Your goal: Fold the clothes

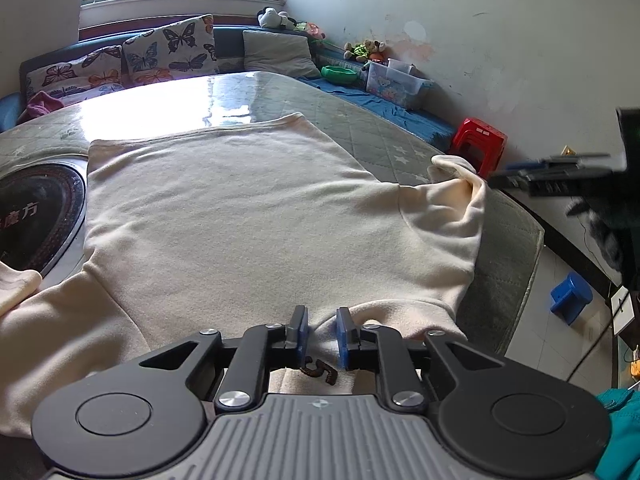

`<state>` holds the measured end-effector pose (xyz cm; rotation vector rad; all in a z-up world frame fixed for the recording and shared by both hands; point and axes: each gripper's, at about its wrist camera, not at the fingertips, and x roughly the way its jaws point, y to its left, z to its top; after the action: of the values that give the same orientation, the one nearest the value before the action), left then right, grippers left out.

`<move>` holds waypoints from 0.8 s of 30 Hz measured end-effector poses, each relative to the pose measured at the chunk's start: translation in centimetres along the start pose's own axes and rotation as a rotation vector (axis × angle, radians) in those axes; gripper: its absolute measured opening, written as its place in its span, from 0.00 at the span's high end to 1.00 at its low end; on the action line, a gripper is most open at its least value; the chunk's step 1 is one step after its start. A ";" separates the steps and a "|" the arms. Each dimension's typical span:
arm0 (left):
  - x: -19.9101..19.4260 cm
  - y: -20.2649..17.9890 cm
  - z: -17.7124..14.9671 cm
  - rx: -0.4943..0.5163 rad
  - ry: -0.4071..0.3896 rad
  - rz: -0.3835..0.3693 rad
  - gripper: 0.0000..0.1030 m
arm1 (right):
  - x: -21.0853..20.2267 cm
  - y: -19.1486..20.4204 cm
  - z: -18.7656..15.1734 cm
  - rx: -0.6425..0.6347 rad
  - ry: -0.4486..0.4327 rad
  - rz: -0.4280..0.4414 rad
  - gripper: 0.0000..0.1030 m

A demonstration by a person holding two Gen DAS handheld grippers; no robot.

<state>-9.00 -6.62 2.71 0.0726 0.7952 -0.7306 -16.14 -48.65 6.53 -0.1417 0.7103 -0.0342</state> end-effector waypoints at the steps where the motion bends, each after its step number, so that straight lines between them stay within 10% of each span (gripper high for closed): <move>1: 0.0 0.0 0.0 -0.002 -0.001 0.000 0.83 | 0.6 0.3 0.5 -0.009 -0.003 0.004 0.52; 10: -0.1 0.1 -0.2 -0.014 -0.007 -0.002 0.83 | 4.2 0.4 -0.6 -0.097 0.057 -0.163 0.44; 16: 0.0 0.3 -0.2 -0.010 -0.006 -0.012 0.83 | 2.6 -5.2 -3.1 0.067 0.090 -0.329 0.43; 24: -0.1 0.2 -0.3 -0.026 -0.011 -0.003 0.82 | 2.0 -5.2 -2.2 0.114 0.030 -0.198 0.42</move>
<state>-9.10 -6.36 2.53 0.0439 0.7941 -0.7232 -15.95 -54.24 4.31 -0.1023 0.7204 -0.2661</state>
